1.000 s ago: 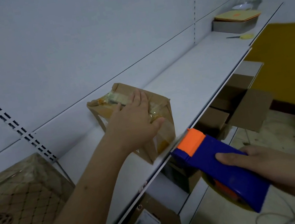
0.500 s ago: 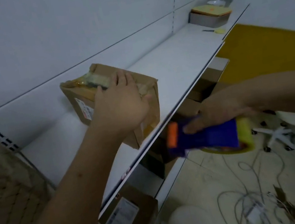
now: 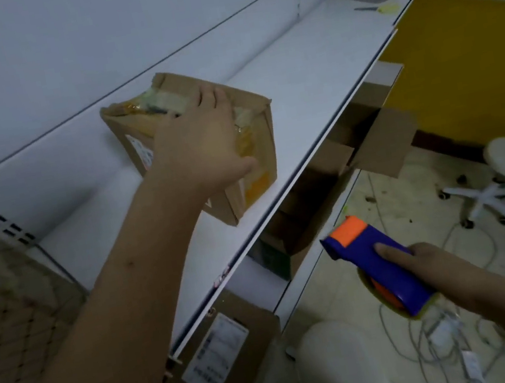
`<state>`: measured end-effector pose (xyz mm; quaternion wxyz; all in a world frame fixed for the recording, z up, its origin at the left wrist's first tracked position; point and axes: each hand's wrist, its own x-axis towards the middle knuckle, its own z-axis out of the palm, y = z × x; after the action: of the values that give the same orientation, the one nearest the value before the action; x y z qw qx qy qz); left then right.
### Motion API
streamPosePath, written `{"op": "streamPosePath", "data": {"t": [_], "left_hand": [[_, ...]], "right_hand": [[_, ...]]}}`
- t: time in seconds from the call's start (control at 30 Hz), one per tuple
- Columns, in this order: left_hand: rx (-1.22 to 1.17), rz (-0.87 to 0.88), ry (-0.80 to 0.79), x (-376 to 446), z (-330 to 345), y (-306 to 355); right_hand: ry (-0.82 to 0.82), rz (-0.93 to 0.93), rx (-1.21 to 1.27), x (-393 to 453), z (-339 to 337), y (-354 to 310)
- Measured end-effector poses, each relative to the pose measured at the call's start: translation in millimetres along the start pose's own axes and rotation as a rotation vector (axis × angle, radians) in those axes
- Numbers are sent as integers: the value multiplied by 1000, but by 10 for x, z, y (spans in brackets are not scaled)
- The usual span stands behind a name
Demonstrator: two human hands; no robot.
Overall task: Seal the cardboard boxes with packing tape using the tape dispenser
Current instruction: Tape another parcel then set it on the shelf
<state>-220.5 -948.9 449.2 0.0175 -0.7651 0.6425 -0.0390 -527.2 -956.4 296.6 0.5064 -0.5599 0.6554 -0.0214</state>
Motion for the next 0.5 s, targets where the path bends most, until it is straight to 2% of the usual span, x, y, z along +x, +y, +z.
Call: {"op": "streamPosePath", "data": {"t": [0.1,0.17,0.23,0.3,0.4,0.43,0.5], "left_hand": [[86,-121,40,-51,13,187],[148,-227,130,-68,64,392],[214,-263,200,-124,157,511],[346,-218,262,-193,257,490],[504,-84,506,-209,395,317],[458,-10,567,-201,438,266],[178,150,710,-226,475,241]], "right_hand": [[68,-95,90,-81,110,-106],[94,-151,136,-110,159,-111],[106,-204,164,-110,211,-106],[110,-244,199,-120,260,-111],[111,-279,268,-150,315,-126],[109,-299,294,-184,320,-143],[118,-358,344,-226,324,-164]]}}
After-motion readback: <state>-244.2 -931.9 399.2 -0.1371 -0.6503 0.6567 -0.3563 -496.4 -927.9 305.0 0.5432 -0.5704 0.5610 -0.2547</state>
